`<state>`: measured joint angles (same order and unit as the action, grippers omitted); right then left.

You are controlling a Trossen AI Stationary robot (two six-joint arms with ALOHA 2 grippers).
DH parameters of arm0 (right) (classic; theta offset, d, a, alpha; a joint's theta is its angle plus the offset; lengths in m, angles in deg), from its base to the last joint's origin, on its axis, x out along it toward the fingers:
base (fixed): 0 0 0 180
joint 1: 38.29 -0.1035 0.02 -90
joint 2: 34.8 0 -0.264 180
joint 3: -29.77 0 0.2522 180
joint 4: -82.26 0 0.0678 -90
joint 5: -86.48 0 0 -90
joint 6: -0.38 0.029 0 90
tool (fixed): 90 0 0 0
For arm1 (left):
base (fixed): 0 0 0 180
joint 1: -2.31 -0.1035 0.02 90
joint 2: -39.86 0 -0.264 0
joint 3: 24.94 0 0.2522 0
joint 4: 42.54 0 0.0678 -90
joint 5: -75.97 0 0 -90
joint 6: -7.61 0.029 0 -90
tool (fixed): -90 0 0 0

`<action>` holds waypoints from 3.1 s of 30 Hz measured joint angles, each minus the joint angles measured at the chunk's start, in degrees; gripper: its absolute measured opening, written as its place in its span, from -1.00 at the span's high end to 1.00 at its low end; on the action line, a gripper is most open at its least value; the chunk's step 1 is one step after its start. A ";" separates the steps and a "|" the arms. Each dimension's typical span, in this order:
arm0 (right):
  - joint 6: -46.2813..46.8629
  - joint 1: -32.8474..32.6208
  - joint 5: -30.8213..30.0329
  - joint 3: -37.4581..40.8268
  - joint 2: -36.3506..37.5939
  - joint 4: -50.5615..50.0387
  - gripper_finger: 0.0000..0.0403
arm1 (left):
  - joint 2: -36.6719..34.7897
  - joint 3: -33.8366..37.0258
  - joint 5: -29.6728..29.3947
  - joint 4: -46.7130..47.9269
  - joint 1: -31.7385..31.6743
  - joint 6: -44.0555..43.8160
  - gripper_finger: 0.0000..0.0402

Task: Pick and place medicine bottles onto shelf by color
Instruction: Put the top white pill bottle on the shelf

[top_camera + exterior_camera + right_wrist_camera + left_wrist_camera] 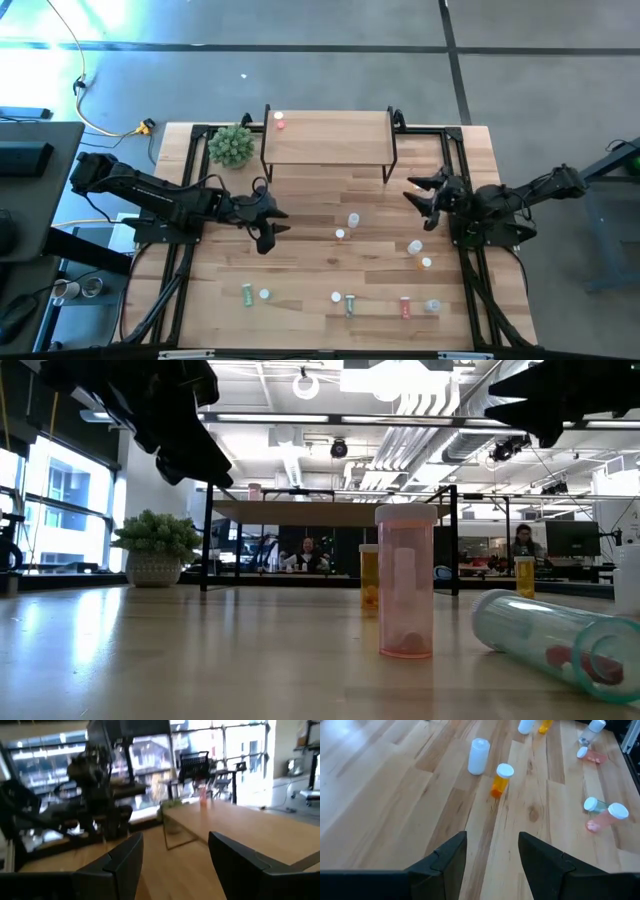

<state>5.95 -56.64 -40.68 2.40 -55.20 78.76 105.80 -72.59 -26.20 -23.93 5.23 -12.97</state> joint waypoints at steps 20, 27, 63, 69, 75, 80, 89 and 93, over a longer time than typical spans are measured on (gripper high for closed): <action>16.23 6.73 10.30 -2.84 -32.24 5.76 -0.07 | -0.40 -0.09 6.43 -2.34 -12.32 6.37 0.15; 13.58 7.50 11.27 -2.84 -42.01 15.16 -0.07 | -0.40 -0.09 7.05 -2.30 -14.85 9.27 0.15; 11.55 8.15 10.51 -19.55 -72.29 8.33 -0.07 | -0.38 -0.09 6.83 -2.28 -15.76 9.27 0.15; 13.51 8.15 10.50 -19.82 -70.85 7.08 -0.07 | -0.38 -0.09 6.83 -2.24 -15.76 9.27 0.15; 16.39 8.61 11.62 -19.84 -70.66 5.29 -0.07 | -0.38 -0.09 6.85 -2.13 -15.76 9.27 0.15; 18.17 8.63 12.81 -19.84 -70.66 4.99 -0.03 | -0.38 -0.09 6.85 -2.13 -15.76 9.27 0.15; 19.49 8.72 13.72 -19.83 -70.66 5.28 0.38 | -0.38 -0.09 6.85 -2.13 -15.76 9.27 0.15; 20.02 8.72 13.70 -19.82 -70.61 5.39 0.42 | -0.38 -0.09 6.85 -2.13 -15.76 9.27 0.15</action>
<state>25.97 -47.92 -26.99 -17.42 -125.81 84.15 105.42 -72.68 -19.35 -26.05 -10.53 -3.70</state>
